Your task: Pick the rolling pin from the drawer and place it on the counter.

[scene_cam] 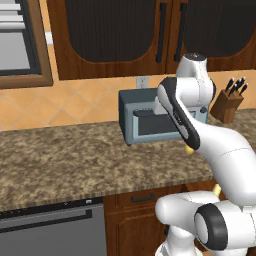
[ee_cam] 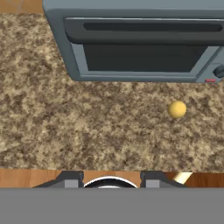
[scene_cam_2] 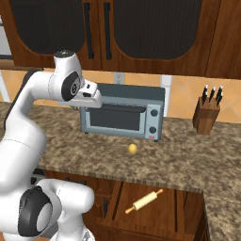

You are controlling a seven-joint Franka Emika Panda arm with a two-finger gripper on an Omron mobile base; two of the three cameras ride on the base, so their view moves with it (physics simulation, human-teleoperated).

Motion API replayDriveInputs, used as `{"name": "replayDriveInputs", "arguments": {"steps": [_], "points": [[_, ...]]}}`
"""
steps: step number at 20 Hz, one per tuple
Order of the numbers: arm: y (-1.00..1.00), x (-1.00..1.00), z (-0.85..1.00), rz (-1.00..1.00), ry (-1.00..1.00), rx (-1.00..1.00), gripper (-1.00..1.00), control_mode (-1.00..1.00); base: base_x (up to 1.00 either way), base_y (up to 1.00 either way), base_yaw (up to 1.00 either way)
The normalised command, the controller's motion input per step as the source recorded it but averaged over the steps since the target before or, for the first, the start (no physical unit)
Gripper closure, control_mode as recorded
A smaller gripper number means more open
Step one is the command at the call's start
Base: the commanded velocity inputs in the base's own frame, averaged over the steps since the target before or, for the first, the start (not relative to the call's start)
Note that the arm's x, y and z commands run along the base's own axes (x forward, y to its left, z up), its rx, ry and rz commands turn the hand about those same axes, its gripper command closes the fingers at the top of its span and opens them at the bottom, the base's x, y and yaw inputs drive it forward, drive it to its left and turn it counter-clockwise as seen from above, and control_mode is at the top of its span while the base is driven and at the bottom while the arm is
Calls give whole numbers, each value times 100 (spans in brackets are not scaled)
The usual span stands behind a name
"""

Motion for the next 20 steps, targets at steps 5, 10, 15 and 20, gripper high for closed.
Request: {"name": "replayDriveInputs", "arguments": {"steps": [5,10,15,20], "points": [[-3,-27,0,-2,1,0,-100,-100,0,0,0],[-50,-63,-10,-2,1,0,-100,-100,0,0,0],[-81,-57,-24,-4,1,0,-100,-100,0,0,0],[-88,-59,-28,-7,4,0,-100,-100,0,0,0]]}}
